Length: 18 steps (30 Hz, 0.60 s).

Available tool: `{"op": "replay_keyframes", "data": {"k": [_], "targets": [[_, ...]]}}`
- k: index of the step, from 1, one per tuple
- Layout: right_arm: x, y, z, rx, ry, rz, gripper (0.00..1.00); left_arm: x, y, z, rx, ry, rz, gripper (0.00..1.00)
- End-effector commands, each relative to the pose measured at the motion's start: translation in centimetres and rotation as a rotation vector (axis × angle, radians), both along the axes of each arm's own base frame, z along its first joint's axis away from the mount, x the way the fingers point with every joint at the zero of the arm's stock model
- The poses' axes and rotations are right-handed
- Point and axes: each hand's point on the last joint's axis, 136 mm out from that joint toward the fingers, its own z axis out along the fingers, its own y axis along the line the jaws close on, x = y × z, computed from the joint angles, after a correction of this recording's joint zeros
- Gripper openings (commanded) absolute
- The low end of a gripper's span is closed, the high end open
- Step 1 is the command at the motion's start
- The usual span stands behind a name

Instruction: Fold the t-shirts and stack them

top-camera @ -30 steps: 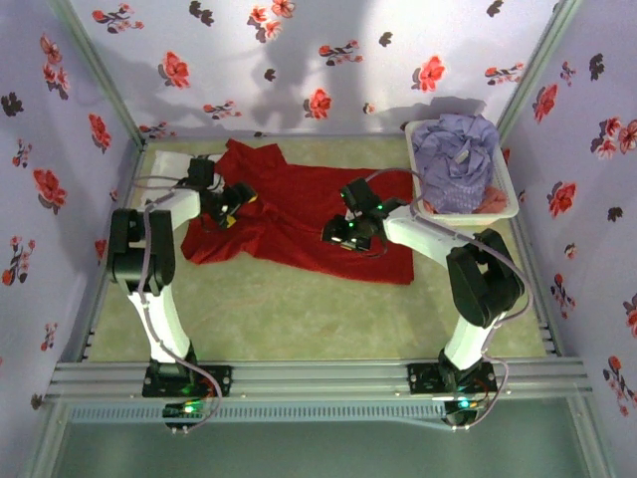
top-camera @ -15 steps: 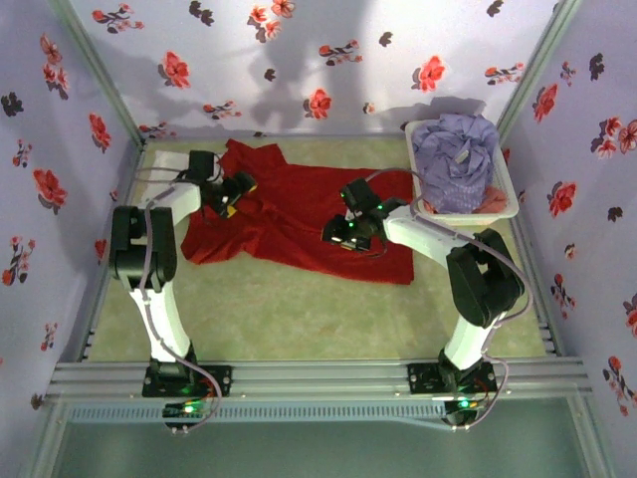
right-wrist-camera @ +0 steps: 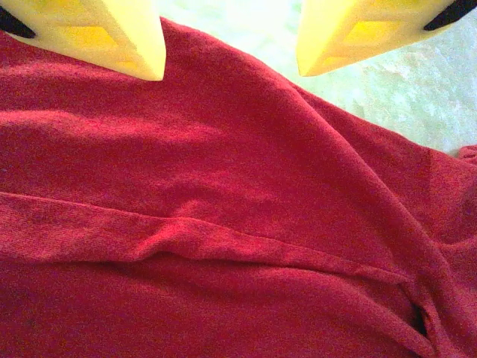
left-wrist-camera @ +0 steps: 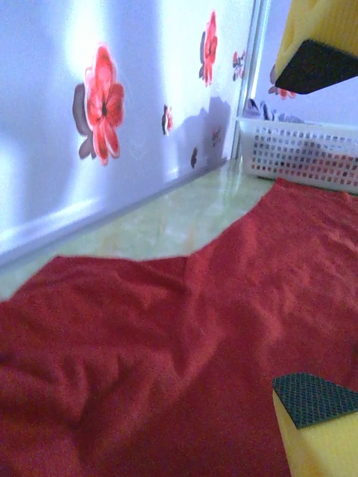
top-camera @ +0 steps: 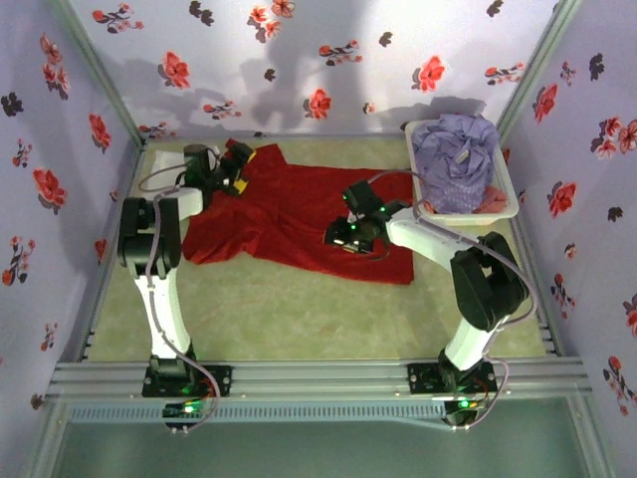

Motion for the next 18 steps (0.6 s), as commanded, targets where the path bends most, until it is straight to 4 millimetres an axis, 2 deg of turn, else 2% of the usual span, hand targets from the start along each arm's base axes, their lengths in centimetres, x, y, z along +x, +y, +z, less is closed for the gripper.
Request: {"op": "replay_keyframes", "data": {"k": [1, 5, 10, 14, 16, 18], "targets": [[-0.3, -1.0, 0.2, -0.018, 0.005, -0.021, 0.51, -2.2, 0.2, 3.8, 0.126, -0.075, -0.069, 0.99], [-0.5, -1.3, 0.3, -0.034, 0.004, -0.019, 0.51, -6.4, 2.5, 2.8, 0.341, 0.033, -0.067, 1.0], [-1.4, -2.7, -0.3, -0.07, 0.02, -0.032, 0.51, -12.6, 4.7, 1.1, 0.56, 0.184, -0.166, 0.99], [-2.3, -3.7, -1.3, -0.068, 0.041, -0.053, 0.49, -17.3, 6.3, -1.7, 0.69, 0.335, -0.281, 0.99], [-2.8, -4.1, -1.8, -0.071, 0.055, -0.054, 0.46, -19.2, 6.7, -3.4, 0.713, 0.423, -0.327, 0.95], [-3.3, -4.5, -2.1, -0.075, 0.06, -0.059, 0.44, -20.8, 7.1, -4.6, 0.724, 0.478, -0.341, 0.83]]}}
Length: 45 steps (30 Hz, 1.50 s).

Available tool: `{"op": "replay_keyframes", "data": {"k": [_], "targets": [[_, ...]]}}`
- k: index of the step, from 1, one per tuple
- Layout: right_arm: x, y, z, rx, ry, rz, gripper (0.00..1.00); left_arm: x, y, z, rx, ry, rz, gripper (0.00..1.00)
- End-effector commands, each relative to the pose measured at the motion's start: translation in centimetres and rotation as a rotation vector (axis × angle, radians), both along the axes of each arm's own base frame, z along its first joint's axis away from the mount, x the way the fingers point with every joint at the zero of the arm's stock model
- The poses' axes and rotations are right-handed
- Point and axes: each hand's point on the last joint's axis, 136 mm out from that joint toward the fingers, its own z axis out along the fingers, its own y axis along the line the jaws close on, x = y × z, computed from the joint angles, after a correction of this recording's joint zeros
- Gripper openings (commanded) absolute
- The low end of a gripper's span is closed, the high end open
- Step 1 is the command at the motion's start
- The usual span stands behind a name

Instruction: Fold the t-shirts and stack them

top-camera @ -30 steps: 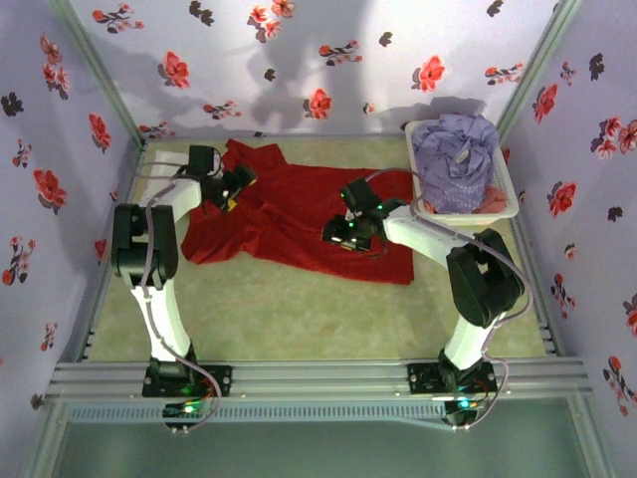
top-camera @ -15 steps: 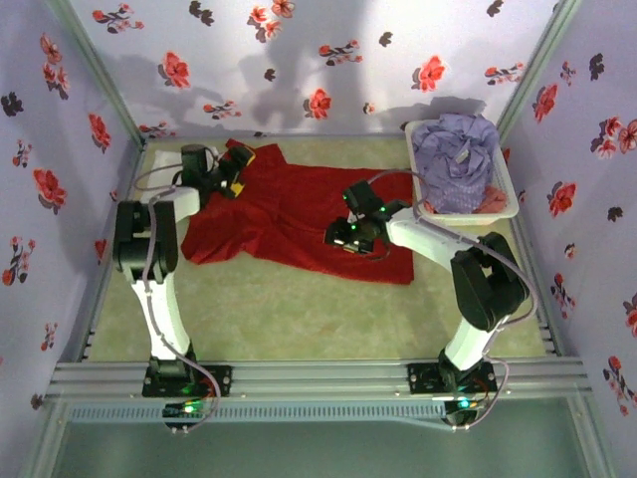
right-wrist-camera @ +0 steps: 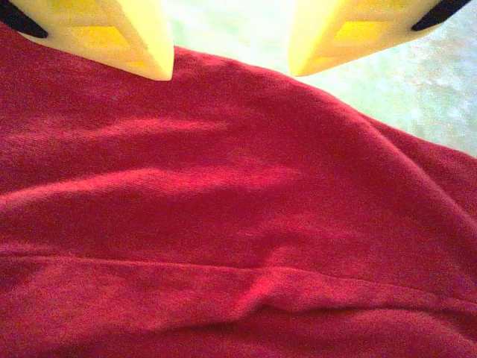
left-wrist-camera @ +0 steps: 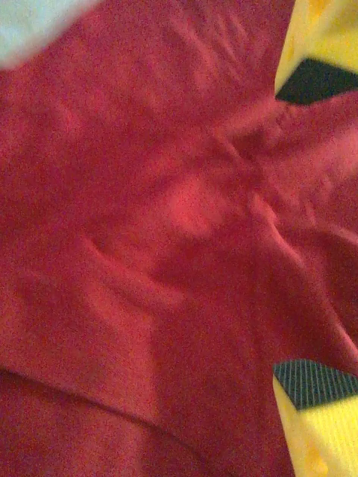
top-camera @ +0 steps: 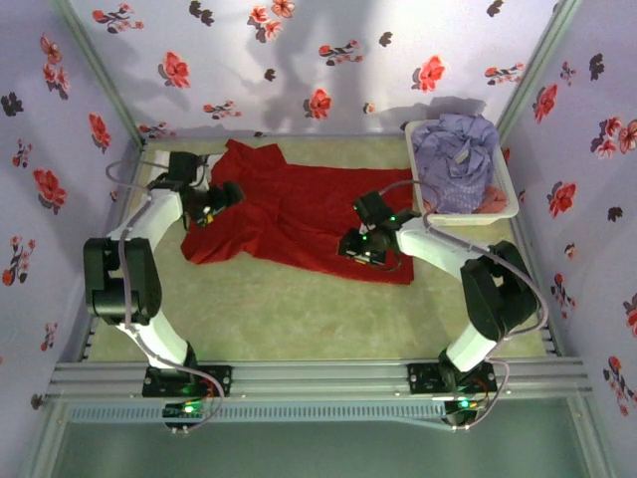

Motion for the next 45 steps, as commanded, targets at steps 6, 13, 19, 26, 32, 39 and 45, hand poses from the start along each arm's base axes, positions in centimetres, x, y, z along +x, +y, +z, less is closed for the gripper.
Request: {"op": "replay_keyframes", "data": {"k": [6, 13, 19, 26, 32, 39, 45], "targets": [[-2.2, -2.8, -1.4, -0.029, 0.027, -0.057, 0.4, -8.1, 2.9, -5.8, 0.171, 0.257, -0.027, 0.57], [-3.8, -5.4, -2.6, -0.06, 0.052, -0.096, 0.38, -9.6, 5.5, -7.8, 0.307, 0.331, -0.005, 0.55], [-4.3, -7.8, -3.7, -0.093, 0.068, -0.136, 0.38, -9.4, 6.8, -7.9, 0.312, 0.343, 0.015, 0.56], [-4.9, -10.9, -5.2, -0.133, 0.113, -0.195, 0.38, -9.8, 9.2, -8.7, 0.266, 0.379, 0.056, 0.58], [-5.9, -12.5, -5.4, -0.198, 0.141, -0.208, 0.37, -9.9, 10.2, -9.6, 0.267, 0.409, 0.057, 0.56], [-7.0, -14.5, -4.8, -0.242, 0.161, -0.256, 0.37, -10.2, 10.9, -9.5, 0.266, 0.413, 0.075, 0.53], [-5.6, -11.5, -1.3, -0.053, 0.073, -0.236, 0.29, -10.3, 10.8, -8.2, 0.267, 0.395, 0.054, 0.53]]}}
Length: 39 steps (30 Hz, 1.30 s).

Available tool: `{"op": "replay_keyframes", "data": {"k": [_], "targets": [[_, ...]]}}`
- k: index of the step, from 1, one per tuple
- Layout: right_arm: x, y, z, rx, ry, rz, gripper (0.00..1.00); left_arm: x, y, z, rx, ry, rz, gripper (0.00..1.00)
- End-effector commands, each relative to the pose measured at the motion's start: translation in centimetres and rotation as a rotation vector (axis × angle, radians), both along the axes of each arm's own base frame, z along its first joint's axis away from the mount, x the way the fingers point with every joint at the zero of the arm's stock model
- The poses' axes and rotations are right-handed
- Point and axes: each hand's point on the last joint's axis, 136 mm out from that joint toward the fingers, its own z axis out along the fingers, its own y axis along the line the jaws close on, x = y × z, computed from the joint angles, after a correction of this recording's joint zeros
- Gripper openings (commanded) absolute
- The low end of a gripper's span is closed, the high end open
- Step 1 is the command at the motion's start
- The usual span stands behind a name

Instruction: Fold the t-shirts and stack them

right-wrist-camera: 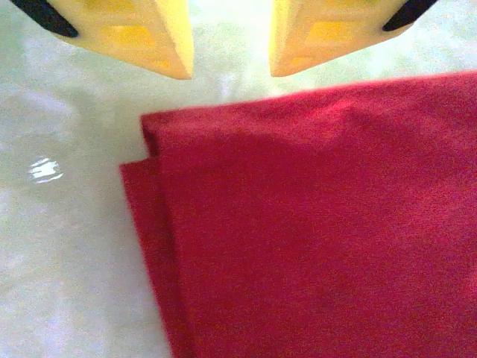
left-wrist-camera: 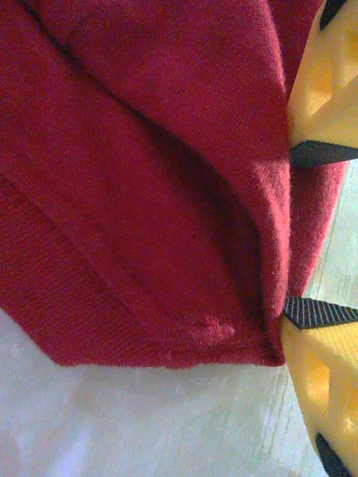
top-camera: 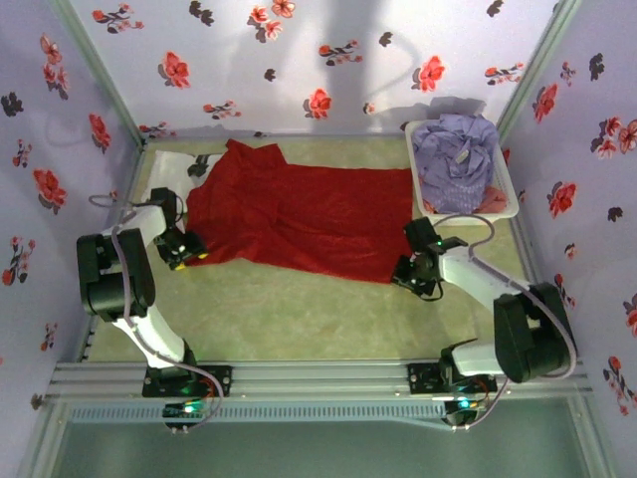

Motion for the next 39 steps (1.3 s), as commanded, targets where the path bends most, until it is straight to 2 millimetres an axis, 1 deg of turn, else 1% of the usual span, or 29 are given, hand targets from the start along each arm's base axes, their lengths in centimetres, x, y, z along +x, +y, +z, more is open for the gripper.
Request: {"op": "replay_keyframes", "data": {"k": [1, 3, 5, 8, 11, 13, 15, 17, 22, 26, 31, 33, 37, 39], "targets": [[0.4, 1.5, 2.2, 0.087, -0.054, 0.015, 0.27, -1.1, 0.5, 0.6, 0.01, 0.034, -0.023, 0.53], [1.1, 2.1, 2.8, 0.115, -0.078, 0.012, 0.21, -1.2, 0.6, 0.6, 0.009, 0.042, -0.023, 0.51], [1.9, 2.6, 2.7, 0.131, -0.087, 0.013, 0.16, -1.2, 0.6, 0.5, 0.005, 0.047, -0.022, 0.5], [3.1, 3.2, 2.0, 0.14, -0.085, 0.022, 0.08, -1.2, 0.5, 0.7, 0.003, 0.043, -0.019, 0.37], [3.9, 3.7, 1.1, 0.142, -0.071, 0.031, 0.01, -1.1, 0.7, 0.7, 0.005, 0.039, -0.016, 0.35], [3.8, 3.6, 0.5, 0.13, -0.05, 0.031, 0.0, -1.2, 0.7, 0.3, -0.001, 0.055, -0.015, 0.34], [3.1, 2.8, -0.5, 0.092, -0.016, 0.015, 0.0, -1.3, 0.6, -0.2, -0.007, 0.068, -0.009, 0.31], [2.0, 1.9, -1.6, 0.051, 0.029, 0.0, 0.0, -1.4, 0.7, -0.6, -0.004, 0.076, -0.001, 0.25], [-1.1, -0.2, -4.0, -0.038, 0.14, -0.061, 0.0, -1.9, 1.3, -0.8, 0.007, 0.101, 0.025, 0.26], [-3.4, -2.0, -5.0, -0.115, 0.204, -0.089, 0.0, -2.2, 1.8, -1.0, 0.011, 0.117, 0.035, 0.25], [-5.2, -3.3, -4.7, -0.16, 0.24, -0.123, 0.0, -2.6, 2.5, -0.9, 0.025, 0.132, 0.047, 0.25], [-5.8, -4.0, -4.0, -0.188, 0.243, -0.14, 0.0, -3.0, 2.8, -0.9, 0.029, 0.144, 0.06, 0.25], [-7.1, -4.0, -3.5, -0.149, 0.225, -0.18, 0.0, -3.8, 2.8, -0.8, 0.025, 0.162, 0.068, 0.25], [-7.4, -4.0, -3.5, -0.138, 0.218, -0.183, 0.0, -4.2, 2.6, -0.8, 0.02, 0.161, 0.072, 0.25]]}}
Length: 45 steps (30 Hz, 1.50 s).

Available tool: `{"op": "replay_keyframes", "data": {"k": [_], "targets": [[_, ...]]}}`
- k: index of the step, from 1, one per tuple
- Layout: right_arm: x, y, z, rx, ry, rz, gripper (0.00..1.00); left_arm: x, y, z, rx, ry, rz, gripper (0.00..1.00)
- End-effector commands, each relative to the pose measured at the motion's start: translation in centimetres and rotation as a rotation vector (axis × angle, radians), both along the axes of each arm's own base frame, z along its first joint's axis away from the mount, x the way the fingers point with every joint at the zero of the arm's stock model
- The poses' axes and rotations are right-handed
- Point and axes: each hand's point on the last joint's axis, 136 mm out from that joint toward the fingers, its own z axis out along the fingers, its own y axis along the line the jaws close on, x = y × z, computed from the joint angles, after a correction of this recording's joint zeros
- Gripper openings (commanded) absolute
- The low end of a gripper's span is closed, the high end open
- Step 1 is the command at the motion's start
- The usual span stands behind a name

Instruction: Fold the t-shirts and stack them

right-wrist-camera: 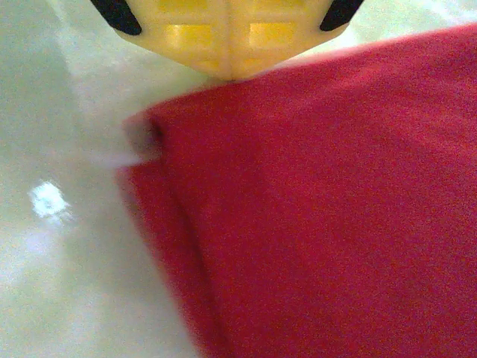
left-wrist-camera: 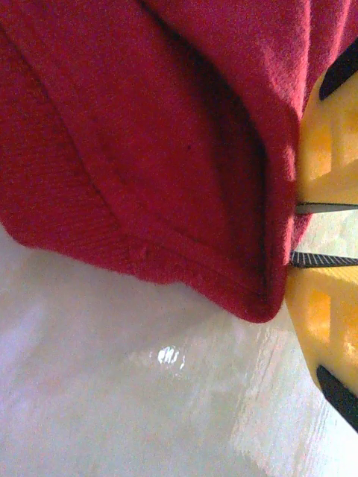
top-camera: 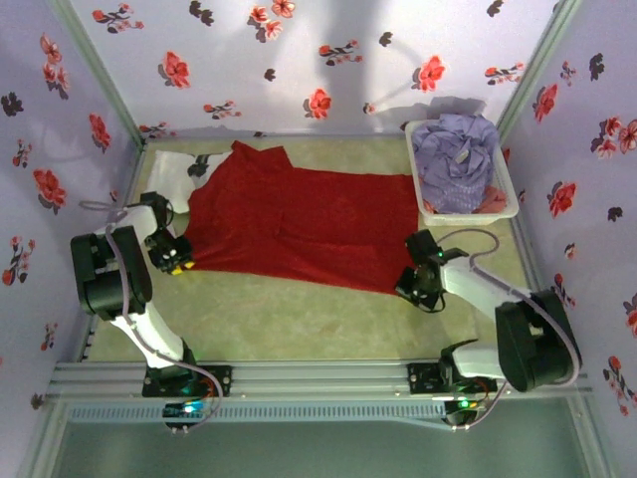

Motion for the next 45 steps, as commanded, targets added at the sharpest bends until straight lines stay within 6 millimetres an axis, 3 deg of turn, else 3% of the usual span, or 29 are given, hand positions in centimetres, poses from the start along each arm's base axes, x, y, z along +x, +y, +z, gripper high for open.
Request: {"op": "replay_keyframes", "data": {"k": [1, 4, 8, 14, 15, 19, 27, 33, 39, 45], "targets": [[-3.5, -1.9, -0.8, -0.074, 0.109, -0.045, 0.0, -2.4, 0.4, -0.3, 0.016, 0.071, 0.021, 0.25], [-2.2, -0.8, 0.8, -0.017, 0.052, -0.01, 0.0, -2.7, -0.3, 0.2, -0.014, 0.057, 0.029, 0.25], [0.3, 0.4, 4.0, 0.035, -0.057, 0.007, 0.0, -2.1, -1.3, 3.3, -0.031, -0.029, 0.025, 0.25], [3.8, 2.3, 4.8, 0.078, -0.089, 0.051, 0.0, 0.5, -3.1, 6.9, -0.06, -0.134, -0.024, 0.25], [4.5, 2.7, 4.8, 0.084, -0.088, 0.061, 0.0, 1.0, -3.6, 7.2, -0.066, -0.146, -0.034, 0.21], [7.0, 4.7, 5.2, 0.106, -0.106, 0.103, 0.0, 3.1, -5.7, 7.2, -0.081, -0.17, -0.073, 0.0], [10.1, 9.3, 3.9, 0.153, -0.089, 0.185, 0.0, 6.0, -12.1, 4.0, -0.104, -0.144, -0.164, 0.0], [9.2, 9.9, 0.8, 0.174, 0.004, 0.206, 0.0, 4.3, -12.2, 0.4, -0.115, -0.063, -0.105, 0.0], [6.7, 8.7, 0.0, 0.146, 0.06, 0.198, 0.0, 1.1, -12.0, -2.4, -0.14, -0.029, -0.002, 0.0], [3.0, 6.9, -1.3, 0.117, 0.125, 0.184, 0.0, -2.5, -11.6, -3.1, -0.176, -0.024, 0.145, 0.0]]}}
